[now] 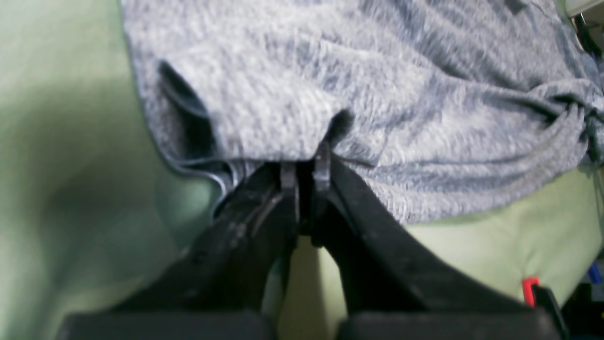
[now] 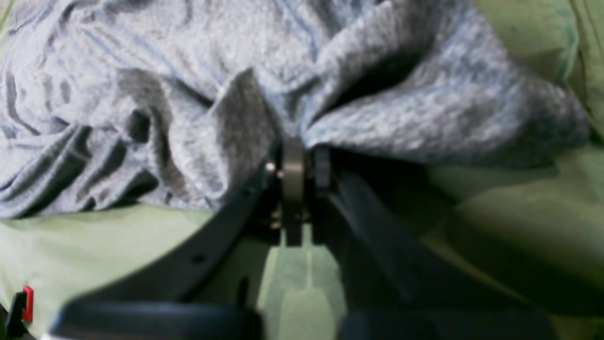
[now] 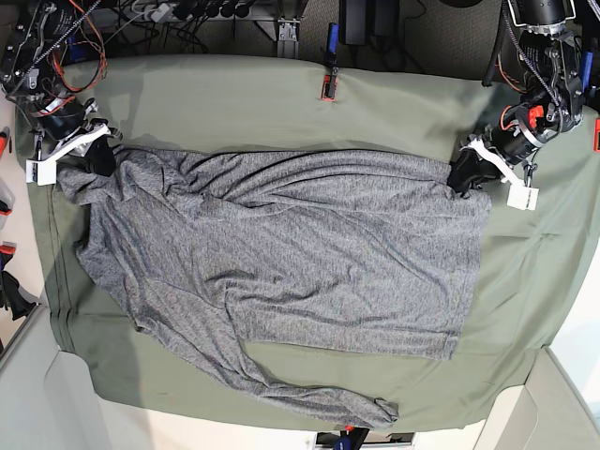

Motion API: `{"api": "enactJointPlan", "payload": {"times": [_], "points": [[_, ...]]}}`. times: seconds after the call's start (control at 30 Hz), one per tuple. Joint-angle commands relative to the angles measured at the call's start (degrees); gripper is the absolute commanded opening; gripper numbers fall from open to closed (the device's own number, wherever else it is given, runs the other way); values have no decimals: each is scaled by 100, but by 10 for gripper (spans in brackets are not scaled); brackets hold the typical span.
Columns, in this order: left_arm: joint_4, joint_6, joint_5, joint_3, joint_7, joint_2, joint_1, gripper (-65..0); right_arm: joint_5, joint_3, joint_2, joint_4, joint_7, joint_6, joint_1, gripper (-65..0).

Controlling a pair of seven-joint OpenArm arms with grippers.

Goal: Fold the T-shirt properly
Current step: 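Lift and stretch the shirt's collar edge apart with both grippers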

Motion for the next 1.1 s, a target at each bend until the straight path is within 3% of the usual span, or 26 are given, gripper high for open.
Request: {"api": "enactJointPlan", "payload": {"times": [0.0, 0.17, 0.37, 0.77, 1.07], "points": [[144, 38, 35, -138, 26, -197, 11, -650, 109, 28, 81, 87, 120, 94, 55, -650], [780, 38, -66, -586, 238, -577, 452, -650, 555, 63, 83, 372, -177, 232, -96, -650], [1502, 38, -74, -1147, 240, -935, 1224, -650, 654, 68, 151, 1204, -345, 229, -664, -650], [1714, 38, -293, -1801, 308, -935, 2216, -650, 699, 72, 286, 1600, -404, 205, -1963, -650], [1751, 38, -31, -1768, 17, -892, 2050, -650, 533, 72, 284, 1591, -256, 205, -1722, -650]]}}
